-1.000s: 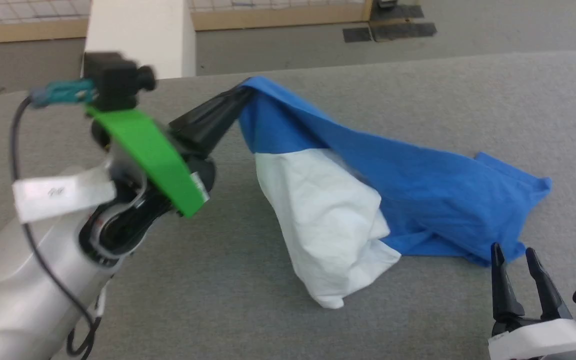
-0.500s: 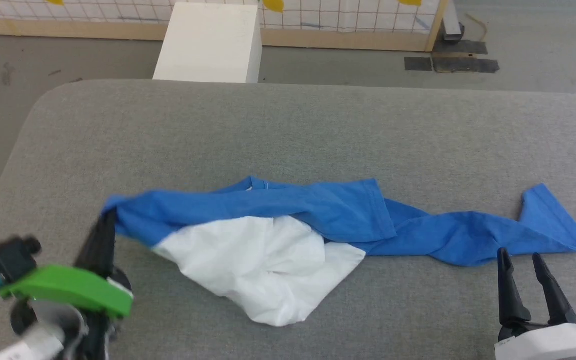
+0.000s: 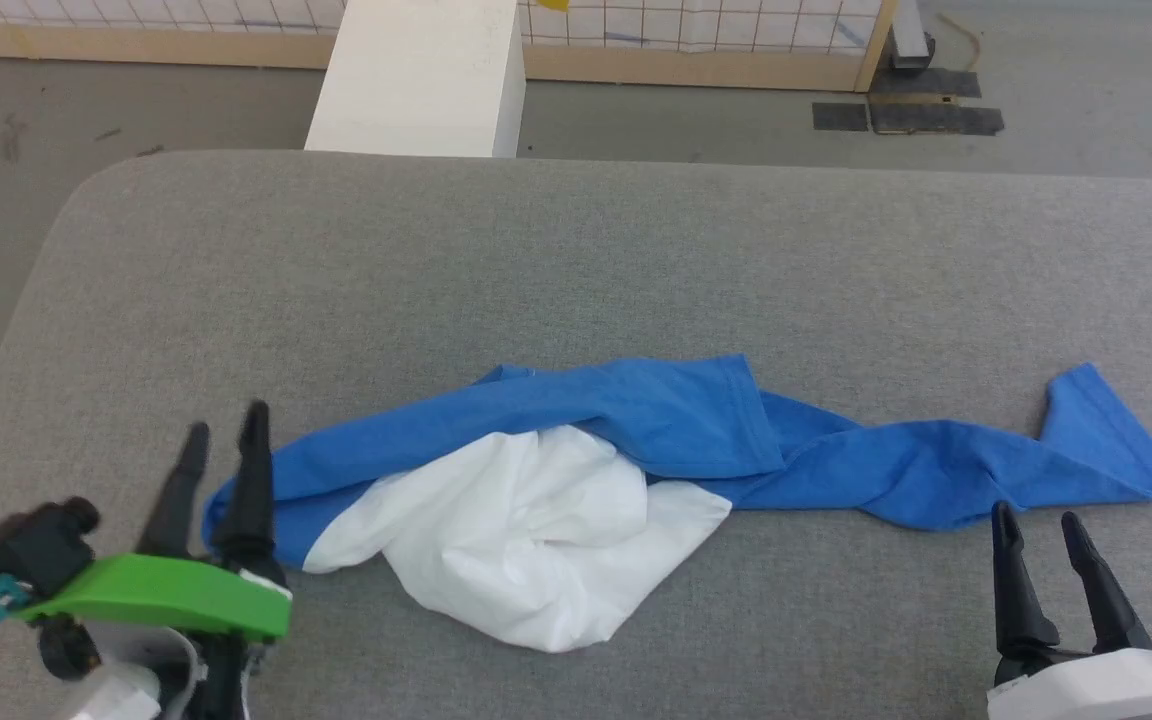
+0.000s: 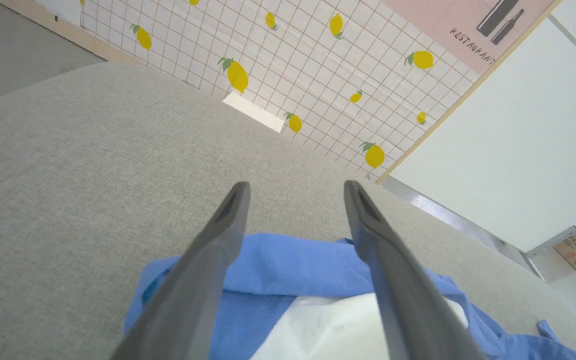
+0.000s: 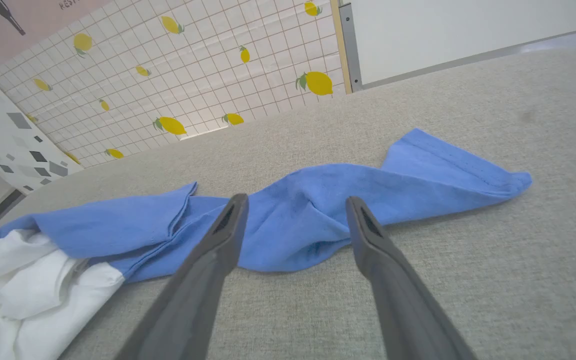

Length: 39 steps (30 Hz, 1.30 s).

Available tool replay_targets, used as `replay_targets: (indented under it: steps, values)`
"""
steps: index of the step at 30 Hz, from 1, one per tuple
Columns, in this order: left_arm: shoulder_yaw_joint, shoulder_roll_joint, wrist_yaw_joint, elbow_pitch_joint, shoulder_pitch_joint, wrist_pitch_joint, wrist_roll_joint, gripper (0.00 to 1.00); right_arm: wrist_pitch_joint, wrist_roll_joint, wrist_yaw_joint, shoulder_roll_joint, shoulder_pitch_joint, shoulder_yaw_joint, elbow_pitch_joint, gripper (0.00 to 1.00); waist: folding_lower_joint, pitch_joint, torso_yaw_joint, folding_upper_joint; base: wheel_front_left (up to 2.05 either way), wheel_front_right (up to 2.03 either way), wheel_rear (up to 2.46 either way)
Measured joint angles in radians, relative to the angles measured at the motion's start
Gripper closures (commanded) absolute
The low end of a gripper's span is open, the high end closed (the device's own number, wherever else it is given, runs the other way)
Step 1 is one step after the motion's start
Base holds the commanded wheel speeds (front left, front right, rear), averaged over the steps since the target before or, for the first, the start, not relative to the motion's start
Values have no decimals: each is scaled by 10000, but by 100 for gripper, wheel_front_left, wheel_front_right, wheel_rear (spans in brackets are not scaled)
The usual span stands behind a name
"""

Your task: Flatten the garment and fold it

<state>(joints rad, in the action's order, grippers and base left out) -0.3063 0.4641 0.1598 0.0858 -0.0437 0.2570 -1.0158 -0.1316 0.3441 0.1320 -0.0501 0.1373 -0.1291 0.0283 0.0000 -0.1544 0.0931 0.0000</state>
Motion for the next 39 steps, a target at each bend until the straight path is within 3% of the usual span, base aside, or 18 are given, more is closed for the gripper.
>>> replay_targets:
  steps: [5,8,14,21,25,29,31,33,34,39]
  values:
    - [945,-174,353,1407,32,2,1145,0,-17,35,0,-2,0,27,138,0,0,99,-107,0,0,0,0]
    - [1250,-499,472,1967,142,4,2443,0,-58,94,0,-2,0,65,211,0,0,117,-165,0,0,0,0]
    - [1546,-1776,516,2243,824,6,5275,0,-146,104,0,0,-15,117,261,0,0,101,-274,0,0,0,0]
    - [1722,-3243,-169,1699,1747,8,6874,0,12,-297,0,-2,-79,132,-58,0,0,-1,-299,0,0,0,0]
    - [2100,-3687,-600,1590,1814,8,7237,0,541,-754,0,-2,-501,146,-658,0,0,-122,-224,0,0,0,0]
    - [2445,-3939,-965,1557,1810,8,7461,0,1712,-1415,0,-6,-1267,314,-1386,0,0,-284,-110,0,0,0,0]
    - [2523,-4011,-1122,1490,1807,8,7524,0,2794,-1536,0,-173,-1685,571,-1557,0,0,-374,-45,0,0,0,0]
    - [2533,-4038,-1262,1407,1802,10,7524,0,3904,-1544,2,-619,-1976,830,-1582,0,0,-441,34,0,0,0,0]
    - [2491,-4065,-1398,1298,1789,10,7528,0,5122,-1488,0,-1267,-2263,1034,-1540,0,0,-507,140,0,0,0,0]
    - [2282,-4086,-1553,1110,1723,10,7499,0,7212,-1193,2,-2460,-2739,1590,-1112,0,0,-631,456,0,0,0,0]
